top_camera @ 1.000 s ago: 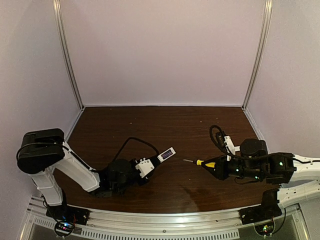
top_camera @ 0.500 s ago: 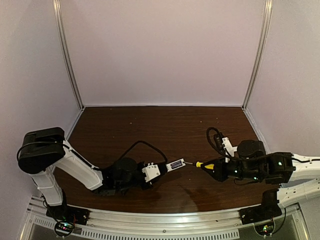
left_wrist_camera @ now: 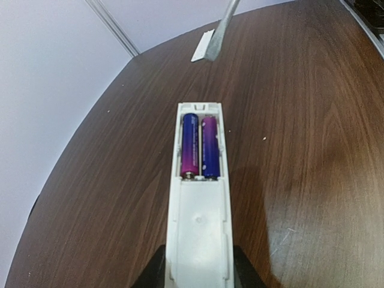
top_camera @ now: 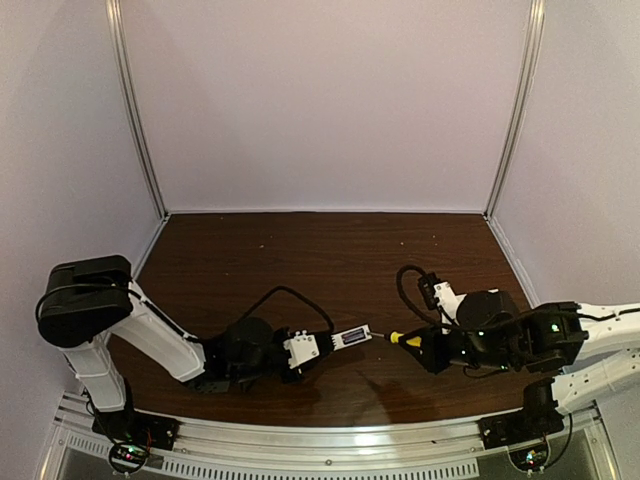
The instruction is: Unload the batteries from the remote control
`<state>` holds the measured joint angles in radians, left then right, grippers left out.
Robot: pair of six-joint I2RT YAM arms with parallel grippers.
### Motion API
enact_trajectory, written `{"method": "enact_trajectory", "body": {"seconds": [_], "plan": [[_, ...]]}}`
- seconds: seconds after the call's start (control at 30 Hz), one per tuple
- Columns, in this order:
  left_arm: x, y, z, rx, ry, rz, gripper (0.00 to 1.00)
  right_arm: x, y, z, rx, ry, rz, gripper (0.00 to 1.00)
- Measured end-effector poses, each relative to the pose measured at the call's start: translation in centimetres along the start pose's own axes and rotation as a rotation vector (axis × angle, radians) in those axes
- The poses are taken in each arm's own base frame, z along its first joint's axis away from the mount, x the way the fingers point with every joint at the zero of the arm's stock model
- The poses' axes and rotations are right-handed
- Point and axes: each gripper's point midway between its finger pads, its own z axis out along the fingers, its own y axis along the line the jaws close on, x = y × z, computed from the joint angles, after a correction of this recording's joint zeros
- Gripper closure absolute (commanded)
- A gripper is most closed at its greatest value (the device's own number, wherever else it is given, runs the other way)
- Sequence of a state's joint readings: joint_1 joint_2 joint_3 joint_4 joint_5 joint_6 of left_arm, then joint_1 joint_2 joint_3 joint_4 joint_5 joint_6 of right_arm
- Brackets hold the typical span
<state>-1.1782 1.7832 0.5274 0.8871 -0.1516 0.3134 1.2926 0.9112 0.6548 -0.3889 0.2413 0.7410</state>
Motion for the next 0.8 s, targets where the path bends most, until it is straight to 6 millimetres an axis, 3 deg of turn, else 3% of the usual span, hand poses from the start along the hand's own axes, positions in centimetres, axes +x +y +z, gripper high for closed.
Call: {"method": "enact_trajectory", "body": {"seconds": [0.23, 0.53, 0.8], "plan": [[0.0, -0.3, -0.3, 0.019, -0.007, 0.004, 1.00, 0.4, -0.4, 0.4, 0.048, 0.014, 0.006, 1.00], [0.1, -0.8, -0.4, 0.047, -0.001, 0.009, 1.00, 1.6, -0.6, 2.5, 0.144, 0.078, -0.016, 1.00], [0.3, -0.9, -0.4, 0.050, 0.004, 0.014, 1.00, 1.4, -0.7, 2.6, 0.164, 0.078, -0.015, 1.00]]}}
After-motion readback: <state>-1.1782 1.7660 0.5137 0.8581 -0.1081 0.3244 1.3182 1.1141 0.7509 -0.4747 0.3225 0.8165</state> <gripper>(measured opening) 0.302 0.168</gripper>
